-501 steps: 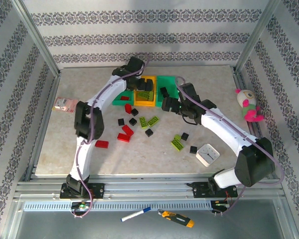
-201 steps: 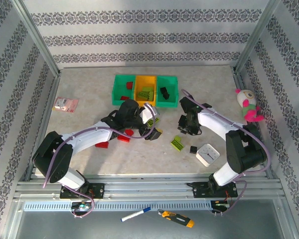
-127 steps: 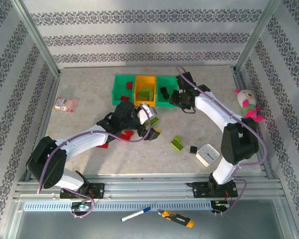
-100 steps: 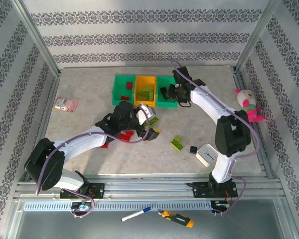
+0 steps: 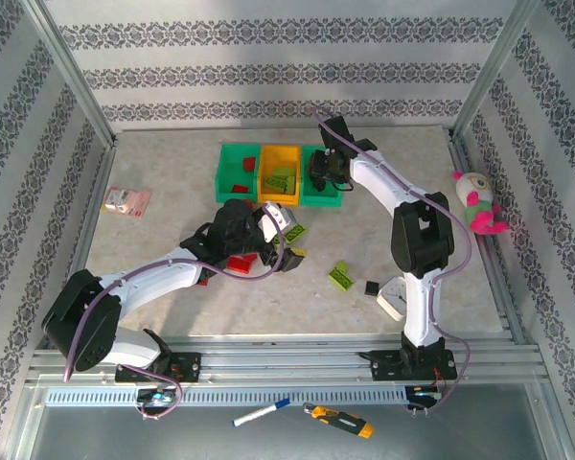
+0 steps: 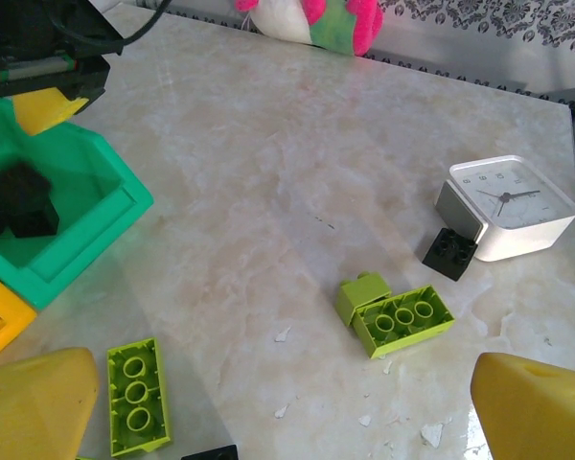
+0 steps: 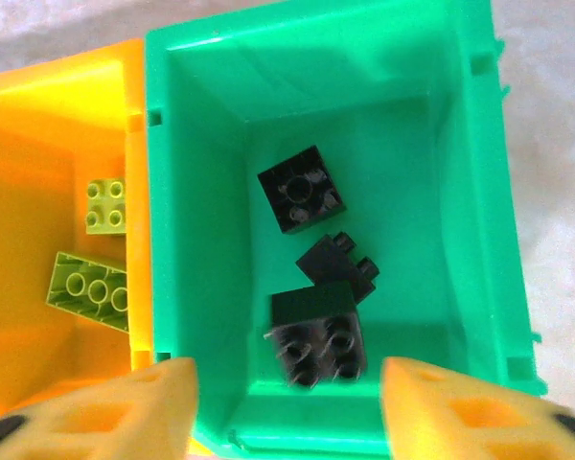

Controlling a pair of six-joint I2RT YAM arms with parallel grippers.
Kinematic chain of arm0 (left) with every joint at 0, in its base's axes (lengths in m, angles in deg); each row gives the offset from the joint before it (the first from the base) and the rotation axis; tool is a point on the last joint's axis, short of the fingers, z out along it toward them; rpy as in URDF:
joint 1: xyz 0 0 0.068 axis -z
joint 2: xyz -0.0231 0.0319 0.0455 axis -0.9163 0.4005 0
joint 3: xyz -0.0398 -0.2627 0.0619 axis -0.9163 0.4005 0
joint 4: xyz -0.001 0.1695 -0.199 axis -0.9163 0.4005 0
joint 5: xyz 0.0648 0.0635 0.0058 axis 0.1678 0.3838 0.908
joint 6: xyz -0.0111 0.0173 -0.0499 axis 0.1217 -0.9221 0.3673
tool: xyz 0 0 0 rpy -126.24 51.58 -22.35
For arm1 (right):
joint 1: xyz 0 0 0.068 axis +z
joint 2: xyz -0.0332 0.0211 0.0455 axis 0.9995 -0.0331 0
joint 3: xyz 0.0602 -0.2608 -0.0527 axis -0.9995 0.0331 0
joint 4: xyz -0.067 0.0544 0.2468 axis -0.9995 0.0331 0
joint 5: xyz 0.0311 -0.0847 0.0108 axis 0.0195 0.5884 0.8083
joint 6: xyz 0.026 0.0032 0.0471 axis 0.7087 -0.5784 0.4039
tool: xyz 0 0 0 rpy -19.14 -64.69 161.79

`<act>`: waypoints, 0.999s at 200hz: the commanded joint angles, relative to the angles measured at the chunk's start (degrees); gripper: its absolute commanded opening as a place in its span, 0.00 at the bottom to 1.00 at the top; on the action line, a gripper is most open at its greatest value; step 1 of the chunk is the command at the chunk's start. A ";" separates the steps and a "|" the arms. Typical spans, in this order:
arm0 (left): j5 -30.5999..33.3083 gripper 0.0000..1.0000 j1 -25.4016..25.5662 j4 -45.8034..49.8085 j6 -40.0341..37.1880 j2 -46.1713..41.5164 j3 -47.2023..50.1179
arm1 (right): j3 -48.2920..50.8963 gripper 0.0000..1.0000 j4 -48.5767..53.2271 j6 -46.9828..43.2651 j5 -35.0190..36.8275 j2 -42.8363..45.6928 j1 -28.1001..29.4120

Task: Sort the legos into containers by color
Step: Place the lego in the container, then pick up the lego from the center of the table.

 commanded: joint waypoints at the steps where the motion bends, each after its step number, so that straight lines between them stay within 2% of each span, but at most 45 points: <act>1: -0.72 0.99 0.74 -3.21 0.64 -1.09 0.76 | 0.24 0.62 1.18 -1.20 0.89 3.60 -0.53; 32: -2.47 0.99 0.74 -1.99 -0.39 -0.57 0.36 | 8.91 0.72 -0.08 -1.63 0.98 11.83 -0.84; 72: -5.12 0.99 0.74 -1.65 -0.50 0.10 0.26 | 25.31 0.76 -0.65 -1.09 -0.69 25.14 -0.60; 101: -8.17 0.99 0.74 -1.12 -1.59 0.67 0.95 | 37.36 0.78 0.79 3.69 -0.06 34.76 0.97; 128: -9.07 0.99 0.74 -0.92 -1.62 0.73 1.38 | 46.53 0.78 3.17 12.15 -2.27 41.41 2.11; 164: -10.63 0.99 0.74 -0.61 -2.11 1.43 1.71 | 54.13 0.80 4.80 16.05 -5.46 45.96 3.63; 200: -11.81 0.99 0.73 -0.61 -2.15 2.22 1.87 | 55.02 0.81 3.24 15.64 -9.44 42.82 3.63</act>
